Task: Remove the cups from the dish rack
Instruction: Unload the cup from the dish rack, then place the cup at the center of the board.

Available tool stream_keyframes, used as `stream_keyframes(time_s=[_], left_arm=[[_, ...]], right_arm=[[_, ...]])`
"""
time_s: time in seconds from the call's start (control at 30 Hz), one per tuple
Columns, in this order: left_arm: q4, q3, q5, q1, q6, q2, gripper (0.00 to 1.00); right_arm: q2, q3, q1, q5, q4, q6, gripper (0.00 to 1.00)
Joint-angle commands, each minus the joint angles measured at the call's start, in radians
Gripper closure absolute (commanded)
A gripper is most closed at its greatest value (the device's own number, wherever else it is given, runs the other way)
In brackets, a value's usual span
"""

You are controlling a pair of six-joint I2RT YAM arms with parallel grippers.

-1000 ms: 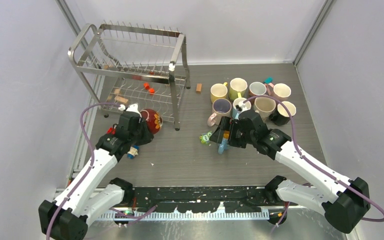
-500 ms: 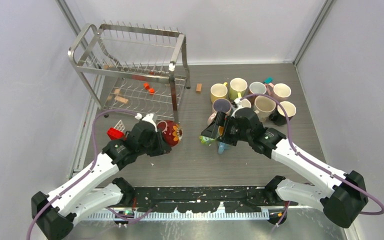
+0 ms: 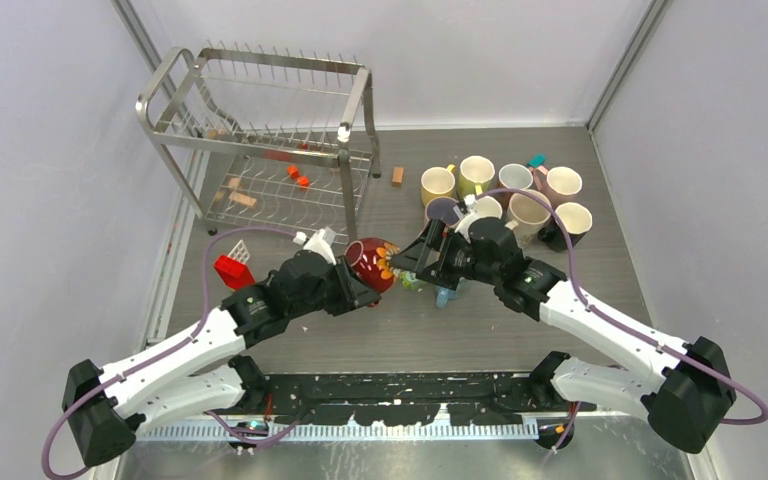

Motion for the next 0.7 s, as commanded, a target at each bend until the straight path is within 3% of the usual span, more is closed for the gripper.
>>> stream_keyframes(time_s=[0.0,0.3,0.67], left_arm=[[0.258,0.028,-0.005,-0.003,-0.063,-0.013,1.0],[0.415,0.0,0.078,-0.003,-0.155,0.005,1.0],[0.632,-0.065,0.113,-0.004,-0.298,0.023,1.0]], right_arm=[[-0.03,-0.025,0.005,-0.033,0.116,0.042,0.01],[-0.022,-0.042,0.005,-0.085,0.312,0.091,0.06],[-0.048,-0.072,0.005,-0.114,0.452,0.118,0.31]])
